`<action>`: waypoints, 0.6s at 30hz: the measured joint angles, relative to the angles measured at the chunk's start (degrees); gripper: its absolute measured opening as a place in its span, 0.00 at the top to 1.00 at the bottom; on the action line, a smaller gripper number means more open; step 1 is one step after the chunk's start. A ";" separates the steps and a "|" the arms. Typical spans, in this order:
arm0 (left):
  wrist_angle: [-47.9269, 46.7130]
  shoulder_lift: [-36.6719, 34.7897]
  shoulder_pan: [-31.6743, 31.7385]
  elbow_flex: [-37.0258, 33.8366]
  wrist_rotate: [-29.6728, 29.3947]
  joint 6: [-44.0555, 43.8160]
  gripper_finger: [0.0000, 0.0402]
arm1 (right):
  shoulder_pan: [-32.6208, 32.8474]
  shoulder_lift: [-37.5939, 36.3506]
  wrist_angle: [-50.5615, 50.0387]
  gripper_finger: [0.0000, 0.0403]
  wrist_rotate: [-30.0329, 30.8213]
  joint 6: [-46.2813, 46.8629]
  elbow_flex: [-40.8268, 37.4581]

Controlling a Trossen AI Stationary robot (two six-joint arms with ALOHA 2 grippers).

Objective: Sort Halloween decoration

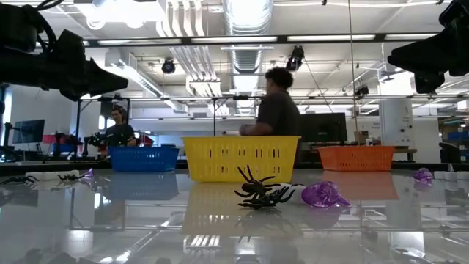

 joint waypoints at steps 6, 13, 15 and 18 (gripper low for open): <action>0.01 0.00 0.00 0.00 -0.01 -0.01 0.78 | 0.00 -0.01 0.00 0.83 0.00 0.09 0.00; -0.01 -0.01 -0.01 0.01 -0.01 0.00 0.78 | 0.00 -0.02 0.04 0.83 -0.04 1.97 0.00; 0.02 0.00 0.00 -0.01 0.02 0.00 0.78 | 0.00 -0.02 0.04 0.83 -0.04 2.01 0.00; 0.01 0.00 0.00 0.00 -0.01 0.00 0.78 | 0.00 -0.01 0.07 0.83 -0.03 2.01 0.01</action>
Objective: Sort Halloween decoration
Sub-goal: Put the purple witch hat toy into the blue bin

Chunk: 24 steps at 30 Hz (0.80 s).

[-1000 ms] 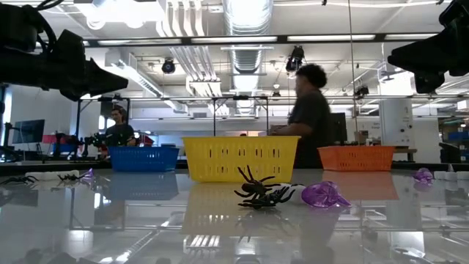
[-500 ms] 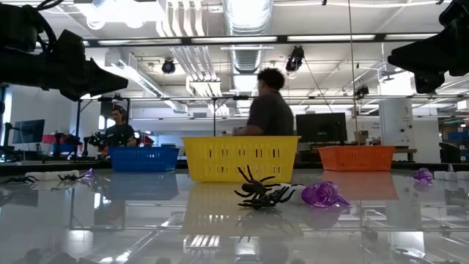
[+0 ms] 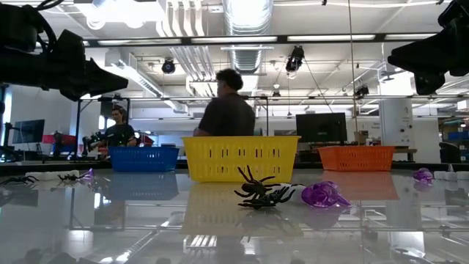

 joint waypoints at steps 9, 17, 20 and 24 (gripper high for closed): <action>-0.02 0.02 -0.01 0.00 0.00 0.00 0.78 | -0.07 -0.01 0.00 0.83 0.14 0.74 0.00; 0.00 0.00 -0.01 0.00 0.01 0.00 0.78 | -0.07 -0.01 0.13 0.83 0.37 13.62 0.00; 0.03 0.01 0.00 0.00 0.01 0.00 0.78 | -0.04 -0.01 0.15 0.83 0.36 16.25 -0.01; 0.04 -0.01 0.01 0.00 0.00 0.01 0.78 | -0.04 0.00 0.15 0.83 0.38 16.55 0.01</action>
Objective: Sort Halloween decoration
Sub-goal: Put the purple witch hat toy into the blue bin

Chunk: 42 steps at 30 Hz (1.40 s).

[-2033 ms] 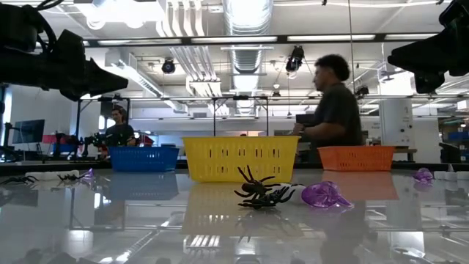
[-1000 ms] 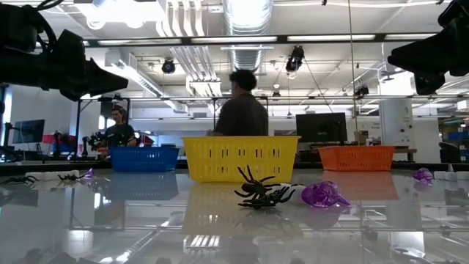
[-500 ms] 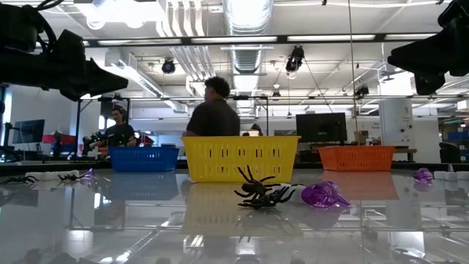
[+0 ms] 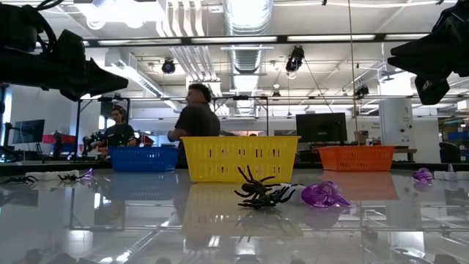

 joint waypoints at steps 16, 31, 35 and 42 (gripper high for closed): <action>3.83 0.07 -0.04 0.01 0.06 0.10 0.78 | -0.02 -0.01 -0.27 0.83 0.27 -1.68 -0.02; 3.24 1.48 -0.04 -0.01 0.07 -0.05 0.78 | -0.02 -0.01 -0.37 0.83 0.26 -1.70 0.00; 3.57 1.53 -0.06 -0.01 0.04 -0.56 0.78 | -0.02 -0.01 -0.38 0.83 0.26 -1.70 0.00; 3.50 3.04 -0.07 -0.05 -0.24 -0.63 0.78 | -0.01 -0.01 0.01 0.83 0.24 -1.71 -0.02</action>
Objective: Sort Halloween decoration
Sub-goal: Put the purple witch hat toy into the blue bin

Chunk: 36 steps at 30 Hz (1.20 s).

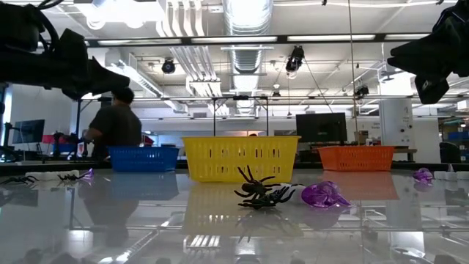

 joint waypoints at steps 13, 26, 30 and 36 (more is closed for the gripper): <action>2.65 6.58 0.02 -0.23 -1.33 -27.82 0.78 | -0.79 0.00 1.34 0.83 1.46 -0.13 0.02; 7.68 12.37 0.02 4.93 5.20 -31.23 0.75 | -3.26 0.00 6.19 0.77 8.63 3.85 0.01; 7.74 15.11 -0.11 7.75 7.08 -29.88 0.69 | -3.38 0.02 6.10 0.68 9.12 3.22 0.73; 7.49 19.71 -0.11 10.62 7.72 -23.84 0.60 | -3.48 0.01 6.08 0.59 13.85 2.77 1.60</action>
